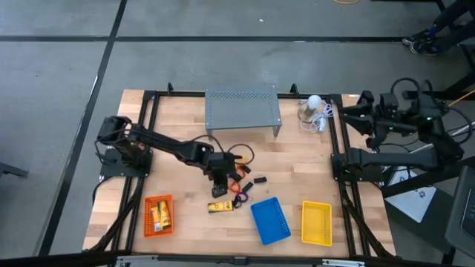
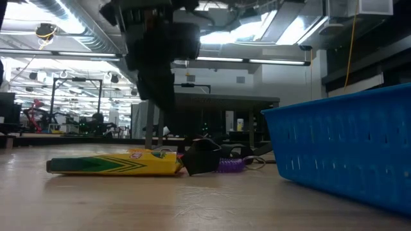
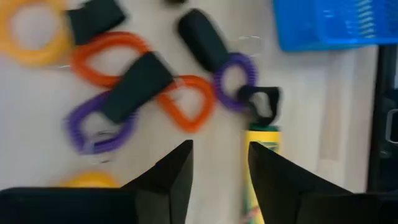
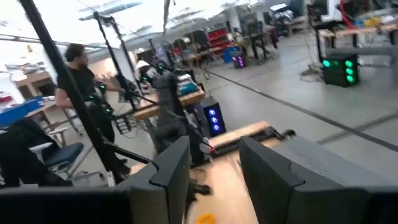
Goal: Pick & Place Office Desk Supplies
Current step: Put the yellow crayon box into the orange bin, then put the black rubber band into the blue bin
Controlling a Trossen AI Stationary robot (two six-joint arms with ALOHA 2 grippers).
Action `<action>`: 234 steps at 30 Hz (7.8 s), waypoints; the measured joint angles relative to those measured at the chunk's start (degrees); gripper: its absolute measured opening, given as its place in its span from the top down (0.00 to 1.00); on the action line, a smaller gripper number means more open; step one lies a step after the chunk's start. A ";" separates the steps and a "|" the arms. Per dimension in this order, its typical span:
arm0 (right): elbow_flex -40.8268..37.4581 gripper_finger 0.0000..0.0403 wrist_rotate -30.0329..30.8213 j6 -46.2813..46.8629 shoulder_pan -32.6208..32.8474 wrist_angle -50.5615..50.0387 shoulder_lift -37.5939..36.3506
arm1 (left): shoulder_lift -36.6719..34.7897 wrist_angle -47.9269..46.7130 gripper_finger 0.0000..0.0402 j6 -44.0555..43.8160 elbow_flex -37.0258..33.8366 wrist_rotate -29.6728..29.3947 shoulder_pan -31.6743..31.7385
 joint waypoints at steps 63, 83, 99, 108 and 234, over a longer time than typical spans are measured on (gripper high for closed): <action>-33.75 0.64 0.02 7.35 -0.02 20.30 -20.26 | 4.16 -0.42 0.97 -17.80 2.86 5.76 -11.76; -33.75 0.64 0.89 5.90 -0.02 20.19 -20.26 | -23.85 -55.34 0.96 5.12 2.97 15.35 -19.73; -33.75 0.64 2.14 4.77 -0.02 20.17 -20.26 | -14.48 -51.16 0.96 26.26 -1.89 9.62 -30.86; -33.75 0.64 2.39 4.80 -0.02 20.17 -20.26 | -5.83 -41.16 0.96 30.45 -3.74 9.32 -32.27; -4.13 0.64 3.23 13.26 9.19 -8.48 44.73 | -5.67 14.91 0.55 30.05 -11.87 -9.44 6.50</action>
